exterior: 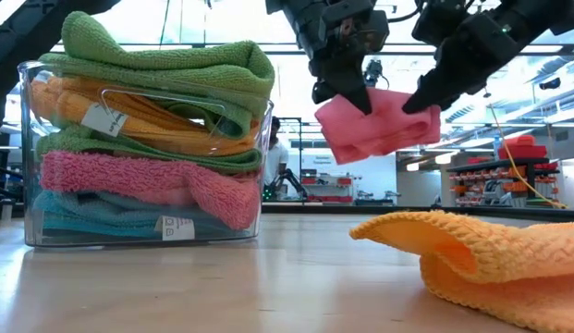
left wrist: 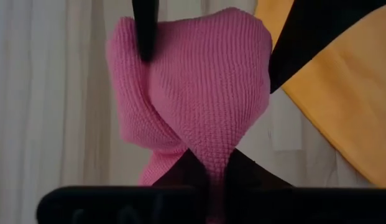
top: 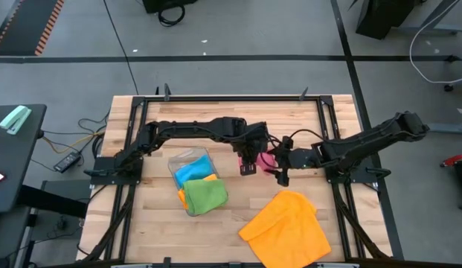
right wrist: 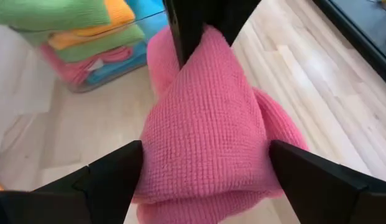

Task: Fold microfiber towels
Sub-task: Put the pink towel into the transparent bin

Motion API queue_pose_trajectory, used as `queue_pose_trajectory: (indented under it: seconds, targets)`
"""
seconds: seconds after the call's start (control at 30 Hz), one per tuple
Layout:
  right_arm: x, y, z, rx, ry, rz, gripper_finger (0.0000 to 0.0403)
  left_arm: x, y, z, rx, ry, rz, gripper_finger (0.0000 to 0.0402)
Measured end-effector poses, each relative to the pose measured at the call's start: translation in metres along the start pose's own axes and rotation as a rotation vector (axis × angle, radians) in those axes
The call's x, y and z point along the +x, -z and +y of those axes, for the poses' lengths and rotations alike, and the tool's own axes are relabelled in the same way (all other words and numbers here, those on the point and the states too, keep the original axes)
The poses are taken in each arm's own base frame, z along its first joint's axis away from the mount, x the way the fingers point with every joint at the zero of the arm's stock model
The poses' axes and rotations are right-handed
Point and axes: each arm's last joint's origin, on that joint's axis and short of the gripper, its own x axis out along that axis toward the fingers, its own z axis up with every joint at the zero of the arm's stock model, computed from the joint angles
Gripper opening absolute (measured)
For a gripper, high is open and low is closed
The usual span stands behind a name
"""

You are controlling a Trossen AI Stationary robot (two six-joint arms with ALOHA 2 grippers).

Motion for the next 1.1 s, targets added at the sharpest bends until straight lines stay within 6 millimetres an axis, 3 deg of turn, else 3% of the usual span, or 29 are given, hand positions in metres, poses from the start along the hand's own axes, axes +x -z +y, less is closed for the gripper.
queue_pose_trajectory:
  seconds: [0.37,0.53,0.73,0.87,1.1]
  targets:
    - [-0.004,-0.008,-0.003,-0.073,-0.029,-0.039,0.0362,0.000,-0.001,-0.009,0.062,0.019,-0.012,0.0033]
    - [-0.003,-0.008,-0.004,-0.112,-0.046,-0.032,0.0362,-0.012,-0.005,-0.011,0.108,0.015,-0.058,0.0022]
    - [-0.003,-0.008,-0.004,-0.131,-0.059,-0.029,0.0358,-0.020,-0.009,-0.013,0.153,0.014,-0.106,0.0041]
    - [-0.005,-0.013,-0.004,-0.154,-0.054,-0.039,0.0322,-0.020,-0.006,-0.014,0.149,0.067,-0.073,0.0033]
    - [-0.005,-0.010,-0.004,-0.181,-0.092,0.009,0.0221,-0.020,-0.006,-0.019,0.187,0.076,-0.078,0.0033]
